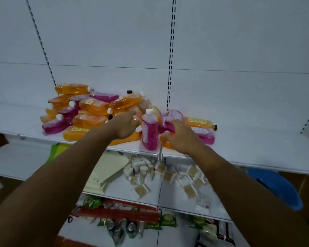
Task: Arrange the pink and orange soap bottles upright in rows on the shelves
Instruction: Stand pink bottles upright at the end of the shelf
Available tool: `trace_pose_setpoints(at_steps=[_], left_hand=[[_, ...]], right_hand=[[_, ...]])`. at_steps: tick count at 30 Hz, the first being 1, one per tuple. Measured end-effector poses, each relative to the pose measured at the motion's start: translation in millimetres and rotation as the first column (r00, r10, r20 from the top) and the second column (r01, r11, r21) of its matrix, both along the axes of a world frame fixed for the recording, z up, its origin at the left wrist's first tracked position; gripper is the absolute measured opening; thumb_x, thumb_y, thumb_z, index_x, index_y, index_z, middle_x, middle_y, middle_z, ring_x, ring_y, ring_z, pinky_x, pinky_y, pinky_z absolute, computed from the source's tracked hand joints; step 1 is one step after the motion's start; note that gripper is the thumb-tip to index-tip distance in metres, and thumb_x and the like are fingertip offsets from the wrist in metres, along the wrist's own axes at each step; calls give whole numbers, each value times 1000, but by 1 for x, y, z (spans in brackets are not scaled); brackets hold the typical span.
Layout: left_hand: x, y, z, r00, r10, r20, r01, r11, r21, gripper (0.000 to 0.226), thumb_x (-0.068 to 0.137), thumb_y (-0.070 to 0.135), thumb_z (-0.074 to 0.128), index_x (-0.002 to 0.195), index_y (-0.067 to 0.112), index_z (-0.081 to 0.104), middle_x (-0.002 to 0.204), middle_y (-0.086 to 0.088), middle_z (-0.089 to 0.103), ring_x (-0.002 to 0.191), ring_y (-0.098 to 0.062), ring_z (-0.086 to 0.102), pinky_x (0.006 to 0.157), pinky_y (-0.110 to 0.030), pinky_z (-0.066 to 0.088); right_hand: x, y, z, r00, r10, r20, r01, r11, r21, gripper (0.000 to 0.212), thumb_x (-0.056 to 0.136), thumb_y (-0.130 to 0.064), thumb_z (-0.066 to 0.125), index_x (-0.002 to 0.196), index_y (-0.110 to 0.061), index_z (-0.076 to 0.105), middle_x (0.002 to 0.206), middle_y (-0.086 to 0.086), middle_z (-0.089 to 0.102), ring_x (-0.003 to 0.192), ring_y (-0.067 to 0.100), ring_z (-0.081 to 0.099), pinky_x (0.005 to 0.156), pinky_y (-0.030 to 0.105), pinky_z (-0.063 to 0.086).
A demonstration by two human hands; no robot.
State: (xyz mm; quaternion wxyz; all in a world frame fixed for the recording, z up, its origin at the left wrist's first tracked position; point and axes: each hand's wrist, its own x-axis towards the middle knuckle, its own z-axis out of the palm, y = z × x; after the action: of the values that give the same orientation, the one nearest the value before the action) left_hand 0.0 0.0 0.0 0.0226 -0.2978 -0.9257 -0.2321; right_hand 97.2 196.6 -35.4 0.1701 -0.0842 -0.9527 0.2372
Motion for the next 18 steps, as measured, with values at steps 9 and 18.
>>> trace_pose_setpoints(at_steps=[9, 18], left_hand=[[-82, 14, -44, 998, -63, 32, 63, 998, 14, 65, 92, 34, 60, 148, 16, 31, 148, -8, 43, 124, -27, 51, 99, -39, 46], [-114, 38, -46, 948, -287, 138, 275, 956, 99, 74, 74, 21, 80, 136, 24, 42, 126, 2, 58, 109, -16, 53, 90, -30, 45]], right_hand=[[-92, -9, -20, 998, 51, -26, -55, 982, -180, 78, 77, -61, 63, 141, -28, 32, 135, 1, 53, 119, 24, 55, 95, 46, 50], [-131, -10, -21, 986, 164, -22, -163, 942, -295, 64, 81, -43, 72, 132, -20, 42, 122, -3, 59, 108, 14, 56, 86, 27, 46]])
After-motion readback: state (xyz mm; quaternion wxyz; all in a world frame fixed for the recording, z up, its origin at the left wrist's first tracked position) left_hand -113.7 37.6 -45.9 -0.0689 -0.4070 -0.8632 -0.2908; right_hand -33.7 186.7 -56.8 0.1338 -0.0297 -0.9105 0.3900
